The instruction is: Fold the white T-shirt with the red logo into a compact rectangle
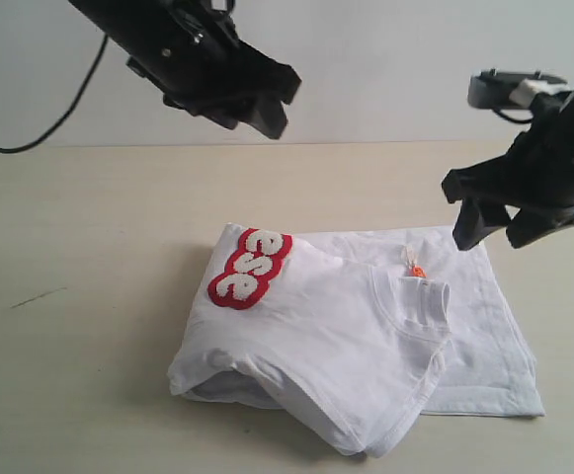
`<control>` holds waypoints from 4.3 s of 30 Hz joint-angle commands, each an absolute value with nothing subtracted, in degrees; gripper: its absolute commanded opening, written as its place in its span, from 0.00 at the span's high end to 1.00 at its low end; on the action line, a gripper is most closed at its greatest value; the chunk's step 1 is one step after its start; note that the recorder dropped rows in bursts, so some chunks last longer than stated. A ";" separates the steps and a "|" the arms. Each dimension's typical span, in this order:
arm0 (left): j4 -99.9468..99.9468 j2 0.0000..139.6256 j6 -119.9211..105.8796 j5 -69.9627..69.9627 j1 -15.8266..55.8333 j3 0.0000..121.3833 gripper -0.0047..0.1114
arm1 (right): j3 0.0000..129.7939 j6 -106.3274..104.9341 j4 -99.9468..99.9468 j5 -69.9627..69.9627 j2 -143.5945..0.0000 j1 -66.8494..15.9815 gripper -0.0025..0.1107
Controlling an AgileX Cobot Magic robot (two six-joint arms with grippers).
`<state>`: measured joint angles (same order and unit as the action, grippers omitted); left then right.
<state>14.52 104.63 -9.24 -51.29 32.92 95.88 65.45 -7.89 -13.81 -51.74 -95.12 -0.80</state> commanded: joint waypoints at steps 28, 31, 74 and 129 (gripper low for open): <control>14.78 95.77 -13.13 -44.33 22.44 83.87 0.51 | 70.12 -26.36 -34.63 -49.19 -111.28 0.00 0.98; 14.78 95.77 -13.18 -43.29 22.44 83.15 0.51 | 71.45 -24.61 -31.75 -49.45 -105.21 0.00 0.98; 43.02 116.09 -64.05 -37.56 40.68 74.00 0.96 | 70.46 -16.27 -18.19 -49.37 -102.68 -0.03 0.98; 36.74 121.87 -64.67 -36.26 41.59 75.93 0.96 | 64.19 -7.44 -16.11 -41.46 -102.00 -3.36 0.98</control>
